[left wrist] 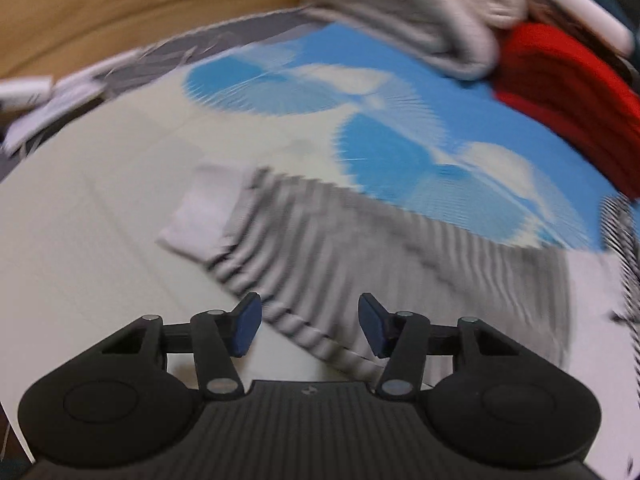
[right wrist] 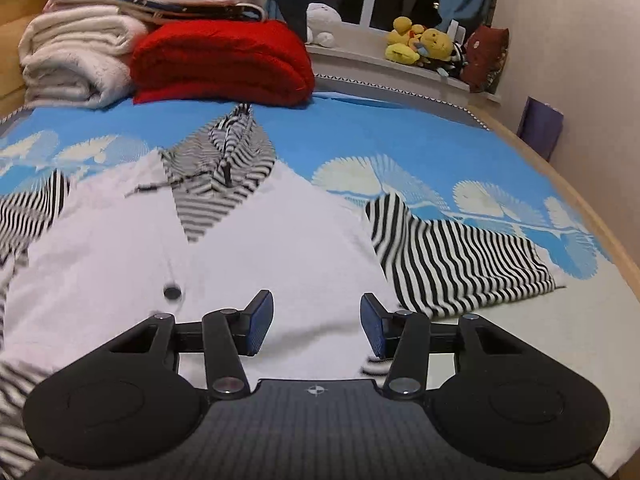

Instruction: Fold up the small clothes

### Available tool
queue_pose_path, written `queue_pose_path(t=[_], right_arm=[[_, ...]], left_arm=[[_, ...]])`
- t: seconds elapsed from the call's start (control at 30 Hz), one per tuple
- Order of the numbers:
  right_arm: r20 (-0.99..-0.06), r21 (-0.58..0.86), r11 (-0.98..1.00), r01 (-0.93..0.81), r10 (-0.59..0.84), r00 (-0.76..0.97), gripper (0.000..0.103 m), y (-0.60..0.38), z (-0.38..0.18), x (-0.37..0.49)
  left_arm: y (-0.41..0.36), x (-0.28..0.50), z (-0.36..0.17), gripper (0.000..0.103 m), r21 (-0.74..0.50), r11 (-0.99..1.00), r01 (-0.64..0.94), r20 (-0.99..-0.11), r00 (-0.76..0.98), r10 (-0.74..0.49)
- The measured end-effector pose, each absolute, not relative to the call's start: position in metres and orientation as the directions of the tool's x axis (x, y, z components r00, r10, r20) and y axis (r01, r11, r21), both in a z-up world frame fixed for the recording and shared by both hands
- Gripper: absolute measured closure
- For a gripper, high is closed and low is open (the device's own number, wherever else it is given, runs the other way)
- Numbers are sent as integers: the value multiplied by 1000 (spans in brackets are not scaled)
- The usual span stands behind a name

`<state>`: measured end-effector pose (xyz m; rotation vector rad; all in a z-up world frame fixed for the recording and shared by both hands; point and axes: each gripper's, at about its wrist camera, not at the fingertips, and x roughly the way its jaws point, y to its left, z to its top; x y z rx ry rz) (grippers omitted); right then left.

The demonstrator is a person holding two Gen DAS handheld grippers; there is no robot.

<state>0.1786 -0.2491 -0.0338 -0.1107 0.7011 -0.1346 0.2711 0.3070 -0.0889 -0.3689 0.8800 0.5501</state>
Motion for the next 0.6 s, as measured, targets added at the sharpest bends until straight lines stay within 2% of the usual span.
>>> queue_pose_path(t=[0.2,0.37,0.4,0.47,0.5,0.6], right_arm=[[-639,-70,992,101,-122,760,53,-229,-28,247],[-647,-101,994,40,-96,757,54,-213,-49,278],[-655,-99,995,29,-87,751,54,-213,-54,280],[-697,-102,995,20,-86,712,55,-212,-65,284],[-712,-101,995,26,-90,696,56,-213,-67,287],[-713,-32,999,36,-48,699,57,-220,-64,294]], left_arm=[[355,271,-105,44,-121,701,-703,-829,460,319],[364,279,-117,44,-137,657,-741,-845,434,313],[361,282,-116,48,-111,673,-732,-837,434,333],[356,289,-116,85,-75,696,-714,-834,428,349],[355,290,-116,96,-52,694,-718,-835,412,365],[345,291,-100,98,-26,651,-759,-817,391,424]])
